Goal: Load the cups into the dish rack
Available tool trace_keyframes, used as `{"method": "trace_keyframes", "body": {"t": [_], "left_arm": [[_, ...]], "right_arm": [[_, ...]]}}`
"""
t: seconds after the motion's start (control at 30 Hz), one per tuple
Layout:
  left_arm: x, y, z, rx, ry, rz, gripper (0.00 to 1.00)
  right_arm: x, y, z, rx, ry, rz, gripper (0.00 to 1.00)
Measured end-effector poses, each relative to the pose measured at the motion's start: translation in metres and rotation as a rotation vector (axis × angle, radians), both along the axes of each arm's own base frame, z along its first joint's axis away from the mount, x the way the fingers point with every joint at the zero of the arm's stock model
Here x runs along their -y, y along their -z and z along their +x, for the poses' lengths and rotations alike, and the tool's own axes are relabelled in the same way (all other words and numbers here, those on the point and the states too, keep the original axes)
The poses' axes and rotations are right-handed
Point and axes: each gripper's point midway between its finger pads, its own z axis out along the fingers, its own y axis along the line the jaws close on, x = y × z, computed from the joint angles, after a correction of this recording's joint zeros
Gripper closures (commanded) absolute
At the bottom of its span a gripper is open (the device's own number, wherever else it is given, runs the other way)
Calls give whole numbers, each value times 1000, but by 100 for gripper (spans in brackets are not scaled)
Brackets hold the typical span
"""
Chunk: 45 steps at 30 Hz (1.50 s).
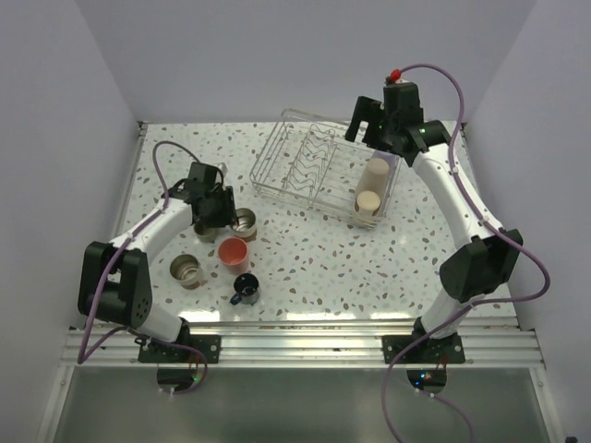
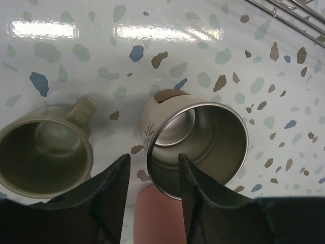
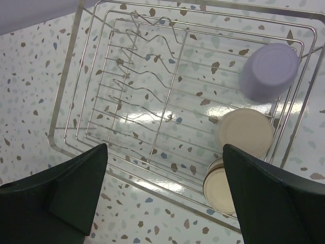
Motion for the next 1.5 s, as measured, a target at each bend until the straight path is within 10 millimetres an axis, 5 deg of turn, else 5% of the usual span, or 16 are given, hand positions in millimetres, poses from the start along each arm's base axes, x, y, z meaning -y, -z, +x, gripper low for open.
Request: {"method": "trace_keyframes", "body": {"t": [0.07,0.2,0.4,0.53,0.73,0.87,1.03,1.23,1.5], "left_arm": [[2,4,-2,-8,4,-8,62],[6,10,1,-15,16,-25,100],[4,0,12,2,7,-1,100],[-5,-48,44,103,-23,7,100],[-21,-152,92,369,-53,-172,100],[12,-220,108,568,37,-431,100],[53,-276,109,707,139,-833,100],[66,-302,117,739,184,-1192,100],[77,-317,108,740,242,-1307,100]], "right_arm": [[0,2,-1,-4,0,-1,2],[1,-1,-3,1,-1,1,2],[1,-3,-4,4,-1,1,1],[-2,-15,-4,22,-14,17,1],[-43,-76,-2,123,-146,263,1],[-92,-109,5,163,-275,593,1],[-148,-109,22,88,-386,939,1],[-184,-107,24,-3,-442,1128,1],[-203,-158,-2,51,-565,1227,1]]}}
